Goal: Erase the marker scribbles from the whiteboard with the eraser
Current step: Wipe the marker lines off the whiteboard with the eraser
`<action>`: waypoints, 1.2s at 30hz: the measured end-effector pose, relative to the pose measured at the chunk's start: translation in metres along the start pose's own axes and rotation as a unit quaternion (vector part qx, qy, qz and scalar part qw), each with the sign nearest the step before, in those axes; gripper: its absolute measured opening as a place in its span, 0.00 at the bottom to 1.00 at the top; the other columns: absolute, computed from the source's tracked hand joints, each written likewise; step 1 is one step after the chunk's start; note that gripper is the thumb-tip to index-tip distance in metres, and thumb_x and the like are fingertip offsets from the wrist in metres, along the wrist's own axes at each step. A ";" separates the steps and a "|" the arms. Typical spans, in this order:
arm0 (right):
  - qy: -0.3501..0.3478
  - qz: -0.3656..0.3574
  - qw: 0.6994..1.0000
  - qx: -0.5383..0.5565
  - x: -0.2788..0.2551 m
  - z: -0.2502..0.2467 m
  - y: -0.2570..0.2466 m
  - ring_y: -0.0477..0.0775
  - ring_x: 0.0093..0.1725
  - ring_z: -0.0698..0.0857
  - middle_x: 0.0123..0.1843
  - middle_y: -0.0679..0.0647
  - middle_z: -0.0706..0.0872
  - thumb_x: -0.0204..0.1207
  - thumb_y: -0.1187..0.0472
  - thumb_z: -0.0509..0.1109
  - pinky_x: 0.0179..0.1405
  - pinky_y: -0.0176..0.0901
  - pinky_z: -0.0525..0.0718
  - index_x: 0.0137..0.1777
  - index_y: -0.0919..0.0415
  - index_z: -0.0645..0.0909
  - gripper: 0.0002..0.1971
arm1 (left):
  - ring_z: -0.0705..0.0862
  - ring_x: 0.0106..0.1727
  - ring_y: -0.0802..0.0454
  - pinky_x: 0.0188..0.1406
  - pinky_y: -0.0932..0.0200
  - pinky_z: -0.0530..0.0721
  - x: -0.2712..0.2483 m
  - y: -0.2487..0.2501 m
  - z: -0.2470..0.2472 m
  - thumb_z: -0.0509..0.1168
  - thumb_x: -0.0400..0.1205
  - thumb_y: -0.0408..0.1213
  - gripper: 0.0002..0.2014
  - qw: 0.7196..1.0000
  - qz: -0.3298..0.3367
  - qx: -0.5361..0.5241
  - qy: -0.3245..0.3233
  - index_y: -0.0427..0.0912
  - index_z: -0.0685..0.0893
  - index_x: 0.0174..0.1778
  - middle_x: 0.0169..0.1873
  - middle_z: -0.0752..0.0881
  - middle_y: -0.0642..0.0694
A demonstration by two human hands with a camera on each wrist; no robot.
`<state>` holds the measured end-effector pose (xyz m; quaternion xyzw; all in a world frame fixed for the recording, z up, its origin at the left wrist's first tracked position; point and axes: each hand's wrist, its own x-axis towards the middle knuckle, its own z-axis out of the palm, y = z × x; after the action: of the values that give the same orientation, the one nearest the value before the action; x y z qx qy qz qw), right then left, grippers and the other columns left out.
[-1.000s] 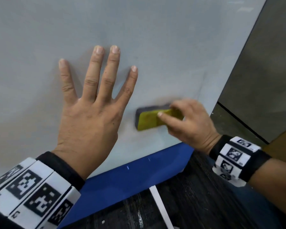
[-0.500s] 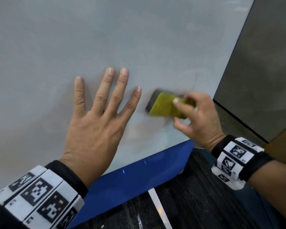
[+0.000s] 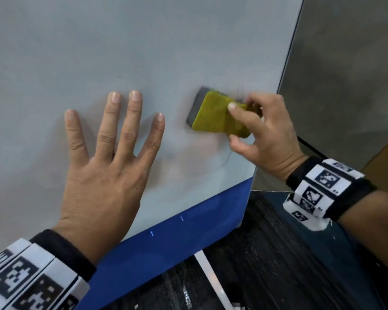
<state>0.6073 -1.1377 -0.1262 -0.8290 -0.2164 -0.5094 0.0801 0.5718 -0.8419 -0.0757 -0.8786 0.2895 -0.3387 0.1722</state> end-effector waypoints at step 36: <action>0.000 0.270 0.957 0.108 -0.091 0.056 -0.081 0.65 0.61 0.77 0.63 0.68 0.75 0.72 0.58 0.77 0.58 0.50 0.81 0.72 0.59 0.67 0.30 | 0.41 0.86 0.32 0.79 0.22 0.40 0.000 0.009 0.007 0.58 0.73 0.16 0.46 1.000 -0.001 0.020 -0.012 0.40 0.49 0.88 0.86 0.43 0.33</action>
<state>0.5820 -1.0708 -0.2397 -0.8428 -0.0384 -0.4427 0.3037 0.5732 -0.8481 -0.0844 -0.8795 0.2796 -0.3336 0.1925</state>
